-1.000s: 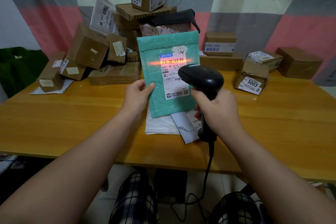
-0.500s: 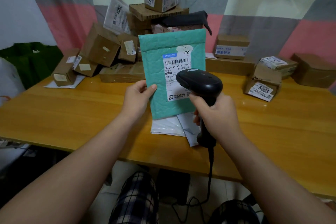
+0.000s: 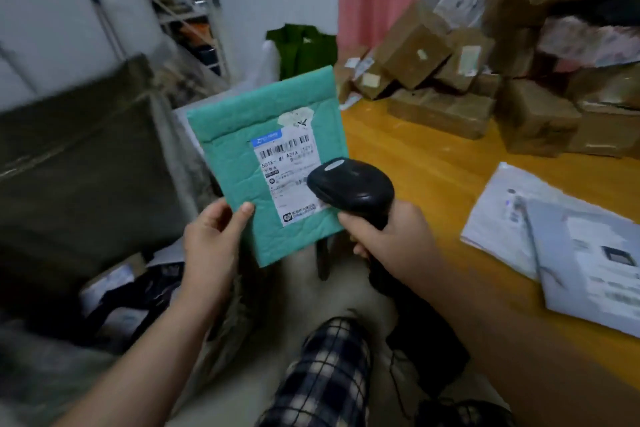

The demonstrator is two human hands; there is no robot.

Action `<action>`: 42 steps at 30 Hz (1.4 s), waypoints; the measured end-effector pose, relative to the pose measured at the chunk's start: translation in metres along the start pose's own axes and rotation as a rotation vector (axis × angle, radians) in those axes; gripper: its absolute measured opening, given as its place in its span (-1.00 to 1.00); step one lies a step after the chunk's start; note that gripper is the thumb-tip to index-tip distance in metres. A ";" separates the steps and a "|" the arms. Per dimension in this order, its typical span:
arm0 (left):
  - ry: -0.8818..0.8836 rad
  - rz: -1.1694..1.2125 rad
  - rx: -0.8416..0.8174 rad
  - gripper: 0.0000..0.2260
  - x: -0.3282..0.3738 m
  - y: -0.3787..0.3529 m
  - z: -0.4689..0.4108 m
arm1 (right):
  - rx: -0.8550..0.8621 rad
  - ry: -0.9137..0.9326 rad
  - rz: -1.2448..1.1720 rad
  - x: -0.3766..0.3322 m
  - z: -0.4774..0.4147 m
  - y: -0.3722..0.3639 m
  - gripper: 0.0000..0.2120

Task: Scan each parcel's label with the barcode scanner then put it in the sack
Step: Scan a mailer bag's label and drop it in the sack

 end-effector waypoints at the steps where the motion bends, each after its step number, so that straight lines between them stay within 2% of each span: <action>1: 0.014 -0.014 0.071 -0.86 -0.008 0.032 0.004 | -0.066 0.019 0.010 -0.005 -0.001 -0.026 -0.78; 3: 0.013 -0.095 0.186 -0.88 -0.017 0.090 0.010 | -0.168 0.063 0.046 -0.018 -0.002 -0.072 -0.79; 6: -0.069 -0.376 0.294 -0.96 -0.030 0.165 0.012 | -0.262 0.083 0.055 -0.027 -0.003 -0.132 -0.84; 8: -0.073 -0.533 0.332 -0.92 -0.045 0.203 0.007 | -0.270 0.098 0.060 -0.028 -0.005 -0.164 -0.87; 13: -0.019 -0.660 0.345 -0.90 -0.085 0.250 -0.018 | -0.249 0.024 0.108 -0.010 -0.013 -0.218 -0.80; 18: 0.110 -0.607 0.285 -0.92 -0.122 0.244 -0.053 | -0.252 -0.071 0.139 0.017 -0.019 -0.242 -0.82; 21: 0.165 -0.476 0.351 -0.91 -0.132 0.248 -0.059 | -0.238 -0.117 0.140 0.028 -0.022 -0.244 -0.78; 25: 0.158 -0.347 0.492 -0.97 -0.127 0.275 -0.045 | -0.242 -0.114 0.206 0.029 -0.026 -0.248 -0.73; 29: 0.175 -0.374 0.472 -0.98 -0.135 0.281 -0.037 | -0.246 -0.087 0.209 0.017 -0.028 -0.265 -0.75; 32: 0.163 -0.381 0.505 -0.97 -0.138 0.288 -0.028 | -0.247 -0.023 0.250 0.008 -0.019 -0.289 -0.73; 36: 0.169 -0.347 0.550 -0.99 -0.139 0.306 -0.016 | -0.307 -0.005 0.260 0.006 -0.006 -0.314 -0.80; 42: 0.360 -0.389 0.403 -0.83 -0.181 0.287 -0.045 | -0.242 -0.023 0.245 0.007 -0.003 -0.302 -0.71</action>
Point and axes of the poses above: each hand's wrist, its own z-axis away from the middle knuckle, its own y-axis out of the back of the hand, x = y × z, the point moved 10 cm from there along -z, towards the middle knuckle, and after that the axes turned 1 degree about x, right-handed, at the moved point
